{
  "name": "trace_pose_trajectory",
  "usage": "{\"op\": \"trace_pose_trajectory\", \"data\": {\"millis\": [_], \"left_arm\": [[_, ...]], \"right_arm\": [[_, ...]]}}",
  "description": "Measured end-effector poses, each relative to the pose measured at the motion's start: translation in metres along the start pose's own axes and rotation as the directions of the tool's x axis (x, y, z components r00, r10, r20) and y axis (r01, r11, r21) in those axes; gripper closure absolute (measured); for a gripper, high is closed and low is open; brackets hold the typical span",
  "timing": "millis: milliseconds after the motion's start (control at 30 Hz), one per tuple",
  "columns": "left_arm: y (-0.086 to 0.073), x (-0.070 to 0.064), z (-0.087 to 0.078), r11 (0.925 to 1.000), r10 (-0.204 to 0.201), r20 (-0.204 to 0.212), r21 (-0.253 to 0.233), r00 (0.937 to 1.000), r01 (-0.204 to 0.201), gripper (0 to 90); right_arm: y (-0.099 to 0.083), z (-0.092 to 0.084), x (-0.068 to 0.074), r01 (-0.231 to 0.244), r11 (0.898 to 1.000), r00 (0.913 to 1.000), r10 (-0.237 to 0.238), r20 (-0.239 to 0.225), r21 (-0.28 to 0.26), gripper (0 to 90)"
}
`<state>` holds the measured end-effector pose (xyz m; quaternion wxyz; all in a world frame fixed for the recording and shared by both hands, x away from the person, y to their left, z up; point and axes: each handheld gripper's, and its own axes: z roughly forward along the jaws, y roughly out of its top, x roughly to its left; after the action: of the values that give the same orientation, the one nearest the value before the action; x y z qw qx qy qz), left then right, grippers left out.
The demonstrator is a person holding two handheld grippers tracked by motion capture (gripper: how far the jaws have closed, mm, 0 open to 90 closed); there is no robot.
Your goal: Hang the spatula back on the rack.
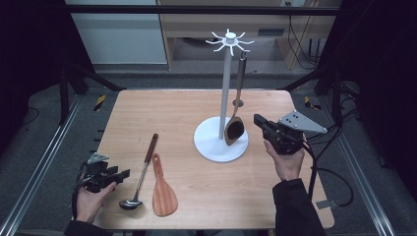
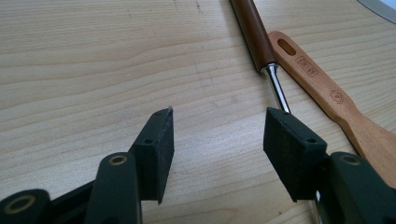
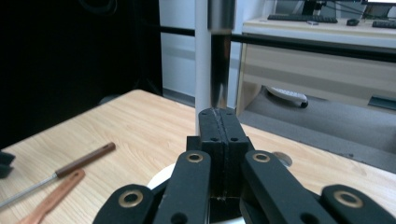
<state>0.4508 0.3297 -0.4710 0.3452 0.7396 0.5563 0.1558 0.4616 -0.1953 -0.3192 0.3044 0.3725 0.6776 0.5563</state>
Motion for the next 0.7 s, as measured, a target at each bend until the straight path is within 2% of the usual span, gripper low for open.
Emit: {"op": "trace_pose_trajectory", "data": {"millis": [333,700], "left_arm": [[0.000,0.000,0.000,1.0000,0.002,-0.002,-0.001,1.0000,-0.002,42.4],[0.000,-0.001,0.000,1.0000,-0.004,-0.002,-0.001,1.0000,0.004,41.9]], "right_arm": [[0.019,-0.002,0.007,-0.021,0.998,0.9997,0.022,0.010,-0.054,90.0],[0.034,0.001,0.018,-0.015,0.997,0.9999,0.015,-0.005,-0.072,90.0]]}}
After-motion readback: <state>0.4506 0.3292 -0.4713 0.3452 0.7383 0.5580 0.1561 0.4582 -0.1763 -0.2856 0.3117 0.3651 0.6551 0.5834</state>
